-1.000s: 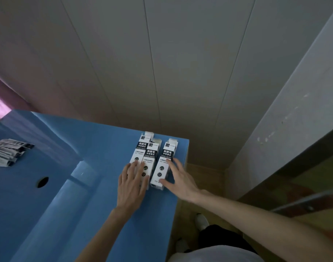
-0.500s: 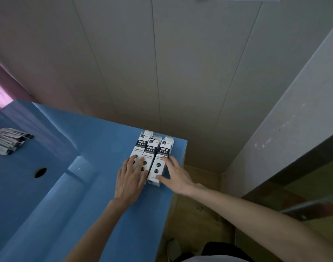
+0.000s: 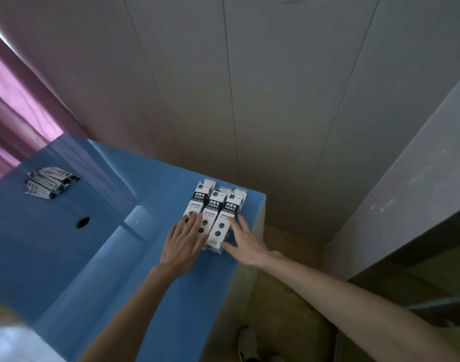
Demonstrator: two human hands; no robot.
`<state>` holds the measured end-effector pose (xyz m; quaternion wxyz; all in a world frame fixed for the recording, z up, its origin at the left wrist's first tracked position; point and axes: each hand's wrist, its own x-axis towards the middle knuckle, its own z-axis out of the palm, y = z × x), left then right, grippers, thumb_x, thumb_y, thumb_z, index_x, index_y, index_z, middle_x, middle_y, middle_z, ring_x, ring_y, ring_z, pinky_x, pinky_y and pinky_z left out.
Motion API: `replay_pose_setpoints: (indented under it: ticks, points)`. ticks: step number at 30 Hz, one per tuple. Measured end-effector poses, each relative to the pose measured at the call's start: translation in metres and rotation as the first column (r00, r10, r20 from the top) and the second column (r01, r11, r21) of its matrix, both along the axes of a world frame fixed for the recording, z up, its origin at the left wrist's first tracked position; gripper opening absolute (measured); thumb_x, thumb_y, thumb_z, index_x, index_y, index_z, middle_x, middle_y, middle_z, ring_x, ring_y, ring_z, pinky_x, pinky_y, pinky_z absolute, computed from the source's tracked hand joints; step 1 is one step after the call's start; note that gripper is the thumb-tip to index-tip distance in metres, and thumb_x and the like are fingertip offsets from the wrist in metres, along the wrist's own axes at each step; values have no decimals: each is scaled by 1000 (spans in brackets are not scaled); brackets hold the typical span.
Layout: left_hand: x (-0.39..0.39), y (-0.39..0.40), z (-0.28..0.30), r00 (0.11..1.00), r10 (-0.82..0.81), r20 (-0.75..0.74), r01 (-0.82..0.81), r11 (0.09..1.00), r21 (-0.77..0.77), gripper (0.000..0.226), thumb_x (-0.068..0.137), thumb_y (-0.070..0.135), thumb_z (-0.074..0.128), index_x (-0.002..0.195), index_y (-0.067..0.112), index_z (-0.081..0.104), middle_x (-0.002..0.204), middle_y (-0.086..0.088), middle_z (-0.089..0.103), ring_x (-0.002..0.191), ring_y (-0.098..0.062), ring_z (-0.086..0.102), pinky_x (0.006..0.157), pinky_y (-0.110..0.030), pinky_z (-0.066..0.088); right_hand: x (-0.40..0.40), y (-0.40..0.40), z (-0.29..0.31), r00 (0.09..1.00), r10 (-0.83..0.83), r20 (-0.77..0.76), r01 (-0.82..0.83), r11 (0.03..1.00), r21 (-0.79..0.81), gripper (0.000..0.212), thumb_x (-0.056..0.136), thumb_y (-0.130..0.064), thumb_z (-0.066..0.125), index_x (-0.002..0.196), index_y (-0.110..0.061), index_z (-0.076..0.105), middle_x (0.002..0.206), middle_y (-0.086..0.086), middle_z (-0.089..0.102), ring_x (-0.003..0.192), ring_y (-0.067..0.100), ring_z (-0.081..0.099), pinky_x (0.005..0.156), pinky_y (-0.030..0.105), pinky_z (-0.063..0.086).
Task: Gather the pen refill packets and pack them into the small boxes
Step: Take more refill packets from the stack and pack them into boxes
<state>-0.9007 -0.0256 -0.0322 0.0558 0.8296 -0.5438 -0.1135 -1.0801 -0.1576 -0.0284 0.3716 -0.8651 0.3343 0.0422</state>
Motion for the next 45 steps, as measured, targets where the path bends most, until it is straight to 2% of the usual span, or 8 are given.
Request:
replay_pose_setpoints:
  ticks: [3,7,14,20,25,33,37,45]
  points:
    - [-8,5,7,1000,6,-7,-6,1000,-23,73,104,63,18,164,29,-6,169,10,-13,157,-12,-12,129,-42,-3,3,2,-3,1000,13,-8,-13,999,-50,88,103,-49,54,164,-23,-5,171,2,-18,155,35,18,118,50,37]
    - [-13,12,23,995,95,11,-96,995,34,77,101,67,15,165,27,0,171,-1,-12,158,-18,-8,129,-40,-5,1,2,3,998,42,-46,-52,967,-251,84,103,-52,50,164,-17,3,171,10,-12,157,35,7,126,51,21]
    - [23,62,60,970,214,117,-225,971,84,75,102,67,19,163,23,18,171,-7,13,156,-28,15,126,-41,11,35,15,27,981,117,-155,-181,843,-507,77,104,-64,19,165,-19,8,173,9,-2,158,31,-12,127,54,-4]
    - [85,145,78,948,248,200,-272,957,101,101,82,75,-9,159,21,28,166,-6,28,152,-26,22,124,-41,15,93,69,28,974,138,-179,-215,808,-549,106,79,-72,-20,165,-18,10,173,9,1,158,32,-12,123,57,-10]
    - [158,243,74,944,221,244,-268,947,179,116,75,83,-23,155,21,34,162,-6,33,148,-26,29,122,-41,20,158,152,28,955,138,-263,-266,794,-547,85,100,-70,4,165,-15,5,172,11,0,158,34,-12,126,58,-2]
    - [280,366,107,906,326,270,-372,918,139,104,80,77,-8,155,20,35,159,-6,37,146,-28,33,120,-43,25,293,262,45,922,195,-334,-348,794,-498,79,105,-63,20,164,-12,5,172,14,4,158,34,-11,126,58,-3]
    - [332,394,121,873,399,282,-436,897,80,71,102,66,23,154,19,36,157,-7,39,145,-29,34,119,-44,23,354,286,60,910,245,-334,-389,779,-492,78,106,-62,24,164,-11,10,171,14,10,158,34,-6,126,56,-1]
    - [414,408,105,905,364,220,-389,917,83,69,104,64,29,157,20,32,162,-5,33,148,-29,33,122,-44,23,453,304,35,947,222,-234,-312,815,-488,73,105,-58,37,159,-10,22,163,13,29,155,35,14,125,47,14]
